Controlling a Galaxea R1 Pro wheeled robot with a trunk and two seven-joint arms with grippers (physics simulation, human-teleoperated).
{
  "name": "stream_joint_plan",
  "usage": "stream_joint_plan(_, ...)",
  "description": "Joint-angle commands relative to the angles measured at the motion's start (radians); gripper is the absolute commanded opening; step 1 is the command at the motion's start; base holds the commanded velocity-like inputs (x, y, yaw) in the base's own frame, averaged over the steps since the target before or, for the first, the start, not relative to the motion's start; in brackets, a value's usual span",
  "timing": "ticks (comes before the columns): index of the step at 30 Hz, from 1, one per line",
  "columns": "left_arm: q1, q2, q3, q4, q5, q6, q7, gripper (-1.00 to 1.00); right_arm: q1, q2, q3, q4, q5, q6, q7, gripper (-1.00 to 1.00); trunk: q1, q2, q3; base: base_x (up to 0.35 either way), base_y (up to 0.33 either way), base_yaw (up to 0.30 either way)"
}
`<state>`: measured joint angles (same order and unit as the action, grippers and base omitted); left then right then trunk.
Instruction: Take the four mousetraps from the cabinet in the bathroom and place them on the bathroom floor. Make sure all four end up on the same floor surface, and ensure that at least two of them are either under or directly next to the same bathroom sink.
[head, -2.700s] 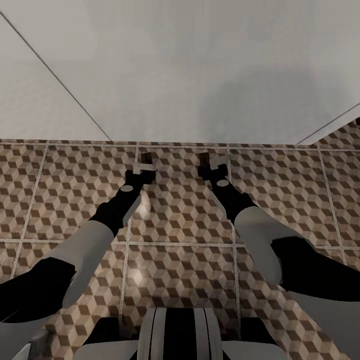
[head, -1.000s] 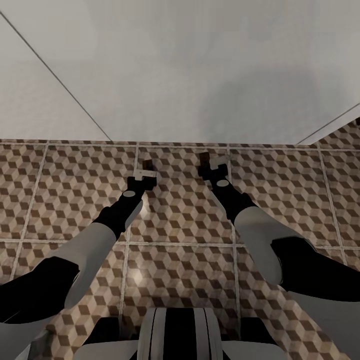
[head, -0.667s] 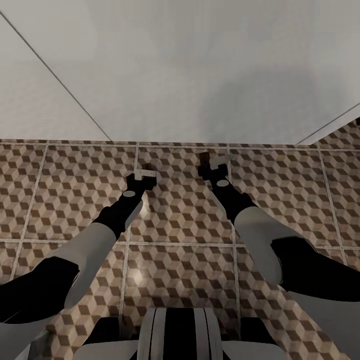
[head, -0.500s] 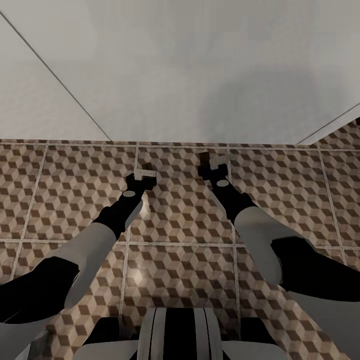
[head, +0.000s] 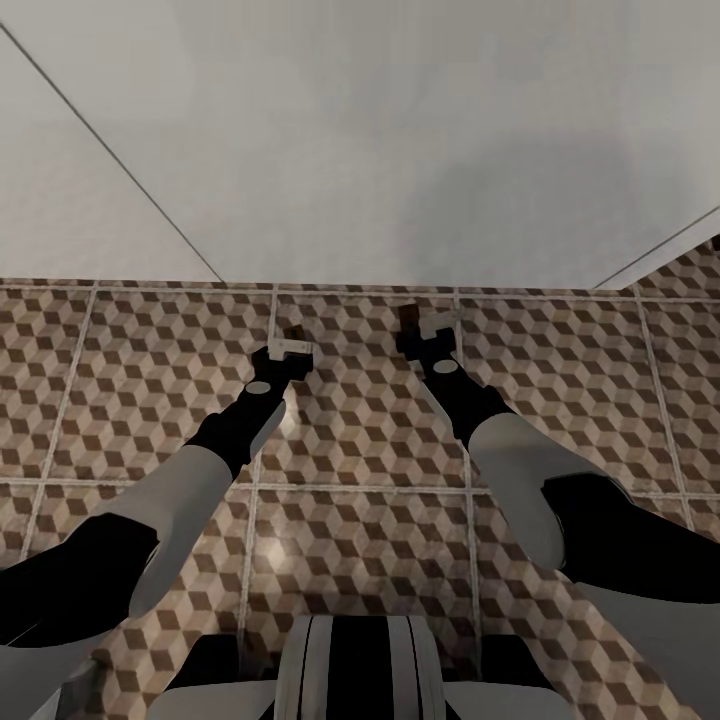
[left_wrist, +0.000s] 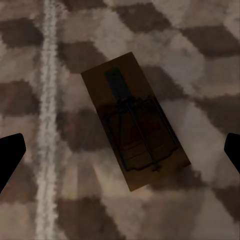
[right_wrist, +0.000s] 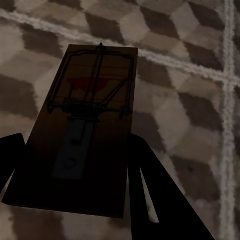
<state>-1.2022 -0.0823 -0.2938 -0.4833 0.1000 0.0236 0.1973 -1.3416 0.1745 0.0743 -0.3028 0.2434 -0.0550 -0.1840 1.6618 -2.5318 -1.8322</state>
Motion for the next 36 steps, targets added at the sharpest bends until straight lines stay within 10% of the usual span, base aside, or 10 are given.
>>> stream_joint_plan(1, 0.0, 0.001, -0.008, -0.001, 0.01, 0.002, 0.008, 1.0, -0.001, 0.0, 0.004, 0.001, 0.002, -0.002, -0.005, -1.0, 0.0, 0.0, 0.0, 0.0, 0.0, 0.0)
stream_joint_plan(21, 0.0, 0.002, -0.008, -0.004, 0.01, 0.002, 0.008, 1.0, -0.001, 0.0, 0.003, 0.001, 0.002, -0.018, -0.005, -1.0, 0.0, 0.0, 0.0, 0.0, 0.0, 0.0)
stream_joint_plan(22, 0.0, 0.002, -0.008, -0.004, 0.01, 0.002, 0.008, 1.0, 0.0, 0.0, 0.003, 0.001, 0.002, -0.018, -0.005, 1.0, 0.0, 0.0, 0.0, 0.0, 0.0, 0.0)
stream_joint_plan(36, 0.0, 0.003, -0.008, -0.003, 0.01, 0.002, 0.008, 1.0, 0.0, 0.0, 0.003, 0.001, 0.002, -0.019, -0.005, 1.0, 0.0, 0.0, 0.0, 0.0, 0.0, 0.0)
